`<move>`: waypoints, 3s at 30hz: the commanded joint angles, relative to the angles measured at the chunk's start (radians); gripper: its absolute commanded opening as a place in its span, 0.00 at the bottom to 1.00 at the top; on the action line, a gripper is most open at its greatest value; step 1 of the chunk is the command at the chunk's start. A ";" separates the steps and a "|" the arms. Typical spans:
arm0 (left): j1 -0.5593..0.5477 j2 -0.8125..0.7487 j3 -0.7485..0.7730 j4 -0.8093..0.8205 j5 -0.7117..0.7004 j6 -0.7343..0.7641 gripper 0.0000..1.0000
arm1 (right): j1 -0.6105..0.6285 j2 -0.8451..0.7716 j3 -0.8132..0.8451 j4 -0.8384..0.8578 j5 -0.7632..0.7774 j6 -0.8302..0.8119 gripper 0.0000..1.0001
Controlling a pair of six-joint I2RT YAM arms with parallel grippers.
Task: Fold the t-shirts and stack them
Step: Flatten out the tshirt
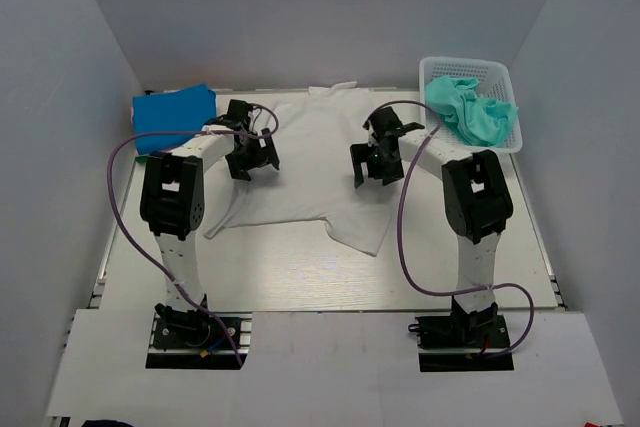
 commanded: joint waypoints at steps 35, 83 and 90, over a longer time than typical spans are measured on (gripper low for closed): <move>-0.097 -0.540 -0.526 -0.281 -0.207 -0.063 0.66 | 0.006 -0.276 0.003 -0.226 0.034 0.024 0.90; -0.069 -0.514 -0.351 -0.214 -0.145 0.112 0.00 | 0.097 -0.472 -0.382 -0.148 0.100 0.047 0.88; -0.069 -0.615 -0.267 -0.255 -0.019 0.088 0.00 | 0.123 -0.479 -0.511 -0.104 0.120 0.050 0.80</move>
